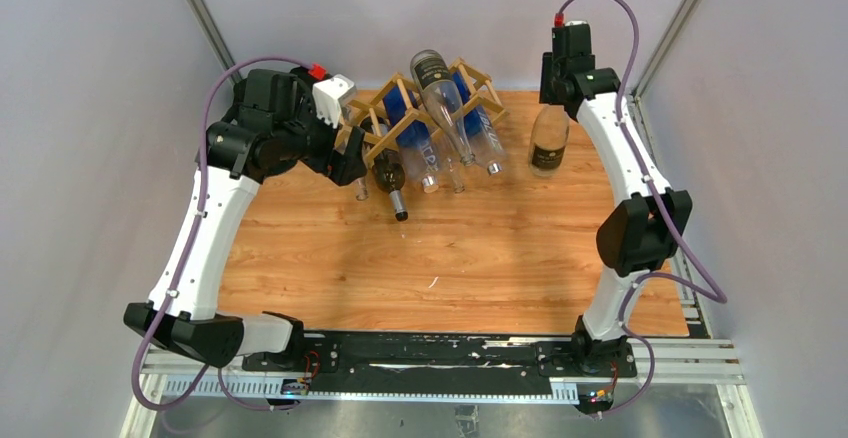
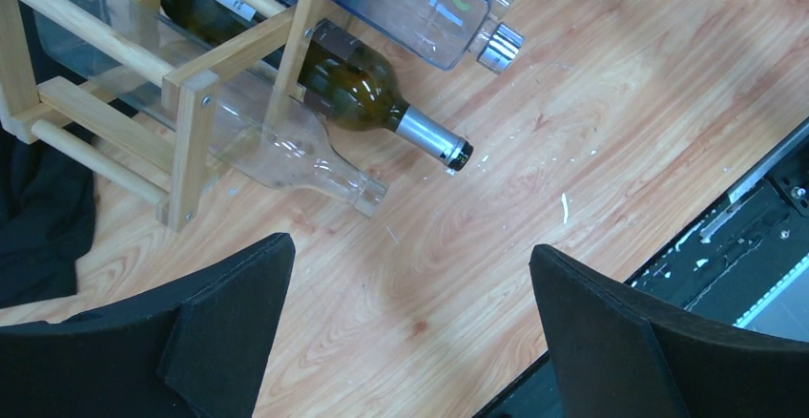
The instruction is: Take the wine bottle off the wine rack
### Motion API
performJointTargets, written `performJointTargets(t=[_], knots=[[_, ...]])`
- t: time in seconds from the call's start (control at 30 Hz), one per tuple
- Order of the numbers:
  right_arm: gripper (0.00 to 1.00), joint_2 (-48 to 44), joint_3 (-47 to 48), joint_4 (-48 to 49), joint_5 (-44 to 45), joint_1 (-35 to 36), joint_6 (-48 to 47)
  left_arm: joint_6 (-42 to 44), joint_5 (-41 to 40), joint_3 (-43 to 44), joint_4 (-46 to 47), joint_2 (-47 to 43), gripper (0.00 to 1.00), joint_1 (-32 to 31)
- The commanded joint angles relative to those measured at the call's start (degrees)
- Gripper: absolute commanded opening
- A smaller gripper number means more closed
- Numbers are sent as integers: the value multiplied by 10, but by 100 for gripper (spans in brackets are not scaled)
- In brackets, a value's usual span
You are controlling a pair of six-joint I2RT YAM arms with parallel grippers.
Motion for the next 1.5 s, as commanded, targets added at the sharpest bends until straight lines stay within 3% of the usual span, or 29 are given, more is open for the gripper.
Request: performJointTargets(t=[0.0, 0.17, 0.93, 1.27, 1.3, 1.33, 1.47], knots=[[0, -1, 50, 108, 27, -12, -9, -2, 12, 17, -11, 6, 100, 3], [0, 19, 24, 170, 16, -12, -8, -4, 14, 15, -15, 7, 100, 3], [0, 116, 119, 174, -21, -10, 18, -4, 41, 3, -28, -4, 100, 3], [0, 97, 42, 261, -44, -8, 19, -3, 42, -2, -30, -4, 100, 3], [1, 98, 42, 260, -43, -7, 17, -2, 42, -1, -32, -2, 100, 3], [10, 98, 41, 261, -39, -6, 15, -2, 41, 0, -34, -2, 100, 3], [61, 86, 33, 261, -36, 1, 13, -5, 29, 5, -39, -1, 100, 3]])
